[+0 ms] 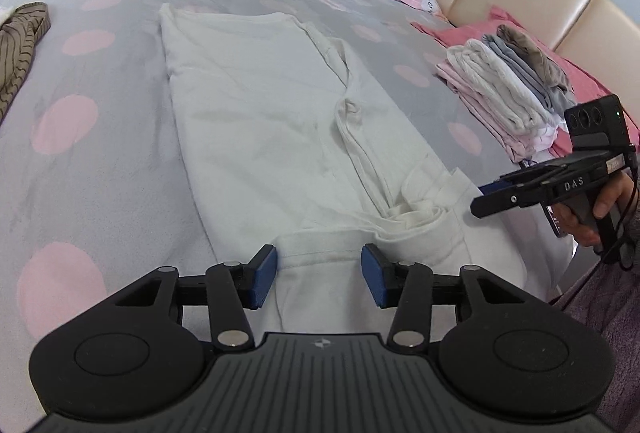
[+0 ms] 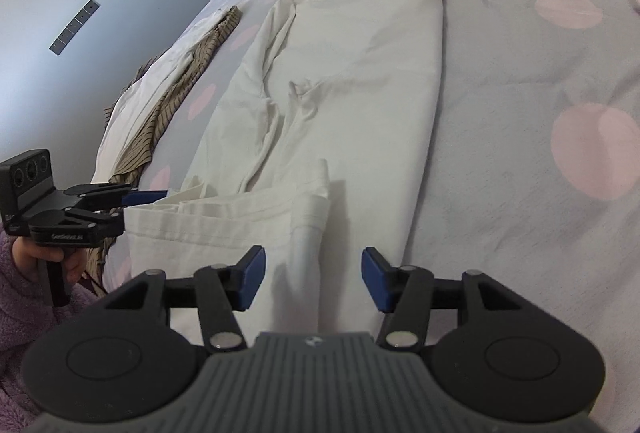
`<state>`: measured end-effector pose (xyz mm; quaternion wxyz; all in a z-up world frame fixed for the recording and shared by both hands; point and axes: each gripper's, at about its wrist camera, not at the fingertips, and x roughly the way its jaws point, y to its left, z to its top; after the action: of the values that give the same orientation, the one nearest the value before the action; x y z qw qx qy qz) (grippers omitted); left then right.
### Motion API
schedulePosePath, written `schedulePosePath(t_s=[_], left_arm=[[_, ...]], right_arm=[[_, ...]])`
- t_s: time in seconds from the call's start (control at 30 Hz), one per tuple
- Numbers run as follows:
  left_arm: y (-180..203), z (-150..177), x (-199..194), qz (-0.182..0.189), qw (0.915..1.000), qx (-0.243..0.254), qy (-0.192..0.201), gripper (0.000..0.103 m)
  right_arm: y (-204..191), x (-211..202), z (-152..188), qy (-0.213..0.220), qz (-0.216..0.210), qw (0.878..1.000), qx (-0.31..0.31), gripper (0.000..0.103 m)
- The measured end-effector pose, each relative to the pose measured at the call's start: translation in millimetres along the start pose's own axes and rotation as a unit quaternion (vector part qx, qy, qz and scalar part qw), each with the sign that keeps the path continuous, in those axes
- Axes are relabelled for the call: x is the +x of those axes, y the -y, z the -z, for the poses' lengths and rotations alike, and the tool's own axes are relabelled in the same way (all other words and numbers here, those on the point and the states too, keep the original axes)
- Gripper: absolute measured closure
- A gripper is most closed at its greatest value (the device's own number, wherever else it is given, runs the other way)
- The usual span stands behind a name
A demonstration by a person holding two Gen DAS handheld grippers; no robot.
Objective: Fold clothes
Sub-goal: 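Grasp the folded hem edge with both grippers and fold it over again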
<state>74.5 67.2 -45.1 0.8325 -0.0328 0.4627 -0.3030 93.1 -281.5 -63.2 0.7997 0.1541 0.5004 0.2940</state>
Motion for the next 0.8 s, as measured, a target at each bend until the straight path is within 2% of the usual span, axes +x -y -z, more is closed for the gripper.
schedulePosePath(t_s=[0.07,0.23,0.3,0.33,0.37,0.4,0.43,0.47,0.53,0.8], left_arm=[[-0.5,1.5,3.7,-0.006,0.9999,-0.002,-0.012,0.059],[-2.8,4.7,7.5,-0.015,0.9995,-0.009,-0.028,0.059],[-2.2,5.3,7.9,-0.01,0.9996,-0.004,-0.025,0.059],[-1.5,5.5,8.5,-0.008,0.9997,0.0,-0.023,0.059],[0.7,5.3,8.8,-0.009,0.9997,0.008,-0.022,0.061],[3.7,4.8,8.8,-0.012,0.9995,0.019,-0.022,0.066],[6.7,4.3,8.9,-0.015,0.9992,0.03,-0.021,0.081],[8.5,3.7,7.4,-0.018,0.999,0.037,-0.018,0.089],[6.8,2.5,-0.1,-0.015,0.9995,0.029,-0.006,0.098],[-9.6,10.2,-44.8,-0.017,0.9972,-0.021,0.069,0.101]], right_arm=[[-1.4,0.8,-1.3,0.001,0.006,1.0,-0.003,0.042],[-4.3,-0.3,-3.7,0.007,-0.005,1.0,-0.002,0.044],[-5.4,-0.3,-3.5,0.006,-0.005,1.0,-0.007,0.062],[-5.8,1.3,-3.3,0.001,-0.001,1.0,-0.008,0.069],[-6.1,3.4,-2.7,-0.004,0.003,1.0,-0.011,0.081],[-7.0,5.1,-2.0,-0.008,0.005,1.0,-0.015,0.086],[-9.0,5.1,-1.3,-0.008,0.005,1.0,-0.021,0.089],[-11.5,3.6,-1.0,-0.006,0.006,1.0,-0.029,0.093],[-15.8,-2.1,-0.9,-0.001,0.005,0.999,-0.039,0.096],[-11.0,-43.4,8.6,0.051,-0.002,0.998,-0.033,0.097]])
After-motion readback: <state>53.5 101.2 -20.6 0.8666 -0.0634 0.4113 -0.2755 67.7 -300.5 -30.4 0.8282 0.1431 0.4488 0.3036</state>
